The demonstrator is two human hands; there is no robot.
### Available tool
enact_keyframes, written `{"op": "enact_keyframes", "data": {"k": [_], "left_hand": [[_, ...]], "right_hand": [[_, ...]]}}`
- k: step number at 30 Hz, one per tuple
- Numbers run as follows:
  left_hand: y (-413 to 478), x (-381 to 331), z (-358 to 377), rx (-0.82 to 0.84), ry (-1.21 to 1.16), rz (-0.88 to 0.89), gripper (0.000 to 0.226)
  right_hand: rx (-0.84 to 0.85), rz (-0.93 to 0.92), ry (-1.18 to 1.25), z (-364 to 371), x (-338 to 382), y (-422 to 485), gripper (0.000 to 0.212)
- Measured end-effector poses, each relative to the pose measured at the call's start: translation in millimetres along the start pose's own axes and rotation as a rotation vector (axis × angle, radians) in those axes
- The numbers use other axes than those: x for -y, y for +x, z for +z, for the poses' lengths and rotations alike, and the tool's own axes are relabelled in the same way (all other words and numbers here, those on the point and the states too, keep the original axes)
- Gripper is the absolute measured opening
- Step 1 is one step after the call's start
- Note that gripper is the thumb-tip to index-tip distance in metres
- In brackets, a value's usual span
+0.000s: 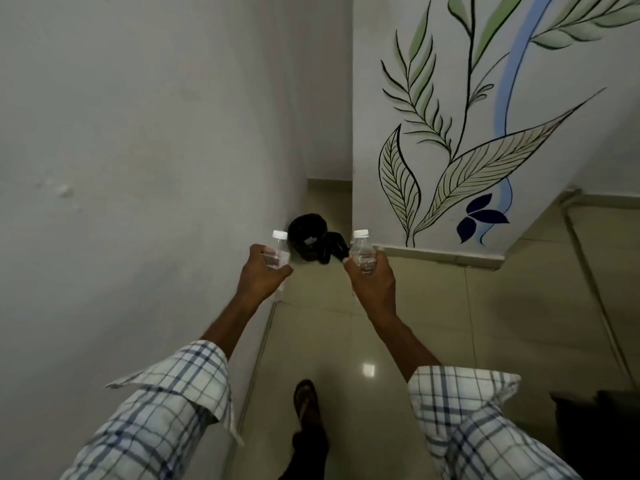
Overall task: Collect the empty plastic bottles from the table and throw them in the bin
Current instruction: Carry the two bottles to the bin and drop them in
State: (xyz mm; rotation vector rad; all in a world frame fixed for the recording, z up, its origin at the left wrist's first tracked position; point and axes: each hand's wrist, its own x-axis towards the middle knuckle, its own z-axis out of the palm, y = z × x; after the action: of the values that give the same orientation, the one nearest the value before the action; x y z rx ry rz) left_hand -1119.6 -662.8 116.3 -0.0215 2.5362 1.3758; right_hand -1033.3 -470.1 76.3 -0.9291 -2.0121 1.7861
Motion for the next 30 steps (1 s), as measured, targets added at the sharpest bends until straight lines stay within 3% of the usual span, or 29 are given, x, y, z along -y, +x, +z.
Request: {"op": "enact_keyframes", "data": {"k": [13, 19, 24, 30], "left_hand": [[351.2, 24.7, 44.4, 0.115, 0.066, -0.125, 0.049], [483.9, 57.3, 86.1, 0.063, 0.133, -0.091, 0.051], [588.9, 132.8, 145.4, 0.107, 0.151, -0.126, 0.061], [709.4, 250.7, 225.9, 0.139, 0.136, -0.195, 0.065]], "right_hand": [[0.022, 0.107, 0.012, 186.2, -19.3, 283.1, 0.048], [0.076, 0.119, -0.076, 247.3, -58.0, 400.1, 0.049], [0.134, 0.167, -0.169, 306.8, -139.5, 495.2, 0.039], [0.145, 0.216, -0.213, 385.4, -283.4, 592.2, 0.049]]}}
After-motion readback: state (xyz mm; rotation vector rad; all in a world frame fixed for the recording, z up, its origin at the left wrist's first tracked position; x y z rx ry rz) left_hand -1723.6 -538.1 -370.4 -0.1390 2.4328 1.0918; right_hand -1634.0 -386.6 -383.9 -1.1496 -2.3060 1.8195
